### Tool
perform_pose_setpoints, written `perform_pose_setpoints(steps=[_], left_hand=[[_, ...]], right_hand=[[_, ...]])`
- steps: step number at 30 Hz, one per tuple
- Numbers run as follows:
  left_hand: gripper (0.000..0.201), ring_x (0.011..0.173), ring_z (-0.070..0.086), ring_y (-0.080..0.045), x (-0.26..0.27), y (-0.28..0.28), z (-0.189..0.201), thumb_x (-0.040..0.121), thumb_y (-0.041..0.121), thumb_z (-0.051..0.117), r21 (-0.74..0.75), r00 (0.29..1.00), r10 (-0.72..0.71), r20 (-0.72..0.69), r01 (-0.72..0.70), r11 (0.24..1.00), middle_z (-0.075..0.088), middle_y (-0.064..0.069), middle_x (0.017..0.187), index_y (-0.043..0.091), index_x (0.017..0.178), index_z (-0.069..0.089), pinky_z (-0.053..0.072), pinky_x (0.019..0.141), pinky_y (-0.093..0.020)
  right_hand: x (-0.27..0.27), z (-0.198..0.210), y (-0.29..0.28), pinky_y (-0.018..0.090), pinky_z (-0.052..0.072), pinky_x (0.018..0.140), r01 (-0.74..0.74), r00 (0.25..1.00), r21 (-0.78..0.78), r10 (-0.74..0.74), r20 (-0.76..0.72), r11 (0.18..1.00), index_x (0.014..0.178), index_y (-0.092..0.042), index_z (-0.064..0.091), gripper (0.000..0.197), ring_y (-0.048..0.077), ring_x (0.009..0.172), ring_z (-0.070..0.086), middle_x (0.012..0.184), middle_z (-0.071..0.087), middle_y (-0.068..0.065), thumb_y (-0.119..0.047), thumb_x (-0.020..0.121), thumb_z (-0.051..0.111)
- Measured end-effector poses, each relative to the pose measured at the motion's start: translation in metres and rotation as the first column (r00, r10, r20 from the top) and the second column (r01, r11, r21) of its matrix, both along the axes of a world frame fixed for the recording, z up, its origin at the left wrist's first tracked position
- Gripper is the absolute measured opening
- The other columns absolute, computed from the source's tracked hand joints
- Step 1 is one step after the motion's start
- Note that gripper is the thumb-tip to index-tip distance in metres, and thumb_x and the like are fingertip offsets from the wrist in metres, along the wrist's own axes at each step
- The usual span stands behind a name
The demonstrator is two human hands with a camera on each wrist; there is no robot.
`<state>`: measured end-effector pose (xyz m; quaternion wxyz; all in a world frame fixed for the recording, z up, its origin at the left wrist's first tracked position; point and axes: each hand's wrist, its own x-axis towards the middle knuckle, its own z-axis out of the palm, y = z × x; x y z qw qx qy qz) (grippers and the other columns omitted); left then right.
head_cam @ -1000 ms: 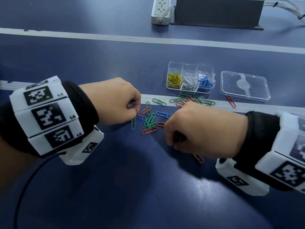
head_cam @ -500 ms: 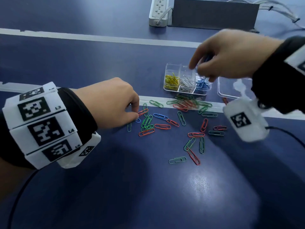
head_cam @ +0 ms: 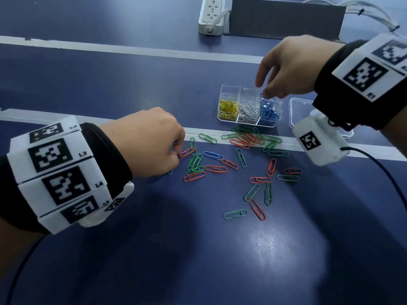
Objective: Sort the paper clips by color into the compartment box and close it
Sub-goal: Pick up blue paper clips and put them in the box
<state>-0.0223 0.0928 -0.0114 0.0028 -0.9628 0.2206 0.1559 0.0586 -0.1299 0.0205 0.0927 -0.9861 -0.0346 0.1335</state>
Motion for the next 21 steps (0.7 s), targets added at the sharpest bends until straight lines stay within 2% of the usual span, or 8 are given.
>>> perform_pose_setpoints(steps=[3, 9, 12, 15, 18, 21], left_hand=[[0.008, 0.072, 0.039, -0.014, 0.000, 0.000, 0.001, 0.081, 0.030, 0.053, 0.007, 1.000, -0.011, 0.010, 0.011, 1.000, 0.039, 0.013, 0.067, 0.028, 0.076, 0.059, 0.039, 0.071, -0.025], [0.013, 0.073, 0.041, -0.016, 0.002, 0.003, 0.002, 0.082, 0.030, 0.055, 0.025, 1.000, -0.018, -0.003, 0.018, 1.000, 0.040, 0.013, 0.067, 0.028, 0.086, 0.068, 0.047, 0.077, -0.030], [0.015, 0.073, 0.041, -0.015, 0.002, 0.004, 0.002, 0.081, 0.034, 0.059, 0.030, 1.000, -0.019, -0.006, 0.019, 0.999, 0.041, 0.013, 0.067, 0.028, 0.091, 0.069, 0.047, 0.077, -0.029], [0.016, 0.065, 0.040, -0.009, 0.003, 0.007, 0.001, 0.081, 0.036, 0.061, 0.018, 1.000, -0.015, 0.001, 0.015, 1.000, 0.048, 0.009, 0.071, 0.028, 0.092, 0.070, 0.047, 0.075, -0.028], [0.015, 0.060, 0.037, -0.004, 0.003, 0.010, -0.001, 0.083, 0.027, 0.058, -0.019, 1.000, -0.017, 0.020, 0.018, 1.000, 0.052, 0.007, 0.073, 0.026, 0.087, 0.072, 0.045, 0.071, -0.026], [0.014, 0.065, 0.039, -0.008, 0.006, 0.015, -0.001, 0.084, 0.030, 0.060, -0.017, 1.000, -0.012, 0.017, 0.012, 1.000, 0.055, 0.005, 0.077, 0.027, 0.091, 0.071, 0.047, 0.076, -0.029]], right_hand=[[-0.002, 0.002, 0.001, 0.034, 0.053, 0.085, 0.013, 1.000, 0.019, -0.014, 0.018, 1.000, 0.084, -0.028, 0.069, 0.010, 0.014, 0.070, 0.068, 0.078, 0.075, 0.003, -0.024, 0.075, 0.071], [-0.009, 0.005, 0.005, 0.036, 0.055, 0.084, -0.009, 0.999, 0.069, 0.006, 0.046, 0.998, 0.086, -0.030, 0.067, 0.008, 0.018, 0.064, 0.069, 0.088, 0.074, 0.003, -0.025, 0.080, 0.065], [-0.014, 0.006, 0.010, 0.037, 0.054, 0.084, -0.060, 0.995, 0.091, 0.052, 0.086, 0.994, 0.088, -0.031, 0.066, 0.009, 0.022, 0.071, 0.065, 0.095, 0.070, 0.003, -0.026, 0.081, 0.062], [-0.025, 0.005, 0.020, 0.034, 0.052, 0.084, -0.138, 0.984, 0.107, 0.123, 0.131, 0.985, 0.088, -0.032, 0.067, 0.013, 0.024, 0.082, 0.060, 0.093, 0.068, 0.002, -0.025, 0.080, 0.060], [-0.045, -0.001, 0.037, 0.025, 0.046, 0.075, -0.269, 0.956, 0.091, 0.255, 0.148, 0.959, 0.086, -0.025, 0.072, 0.017, 0.023, 0.075, 0.056, 0.081, 0.067, 0.000, -0.020, 0.079, 0.057], [-0.065, -0.013, 0.055, 0.030, 0.052, 0.074, -0.398, 0.916, 0.051, 0.394, 0.080, 0.916, 0.082, -0.019, 0.074, 0.017, 0.029, 0.077, 0.063, 0.080, 0.071, 0.006, -0.019, 0.076, 0.058]])
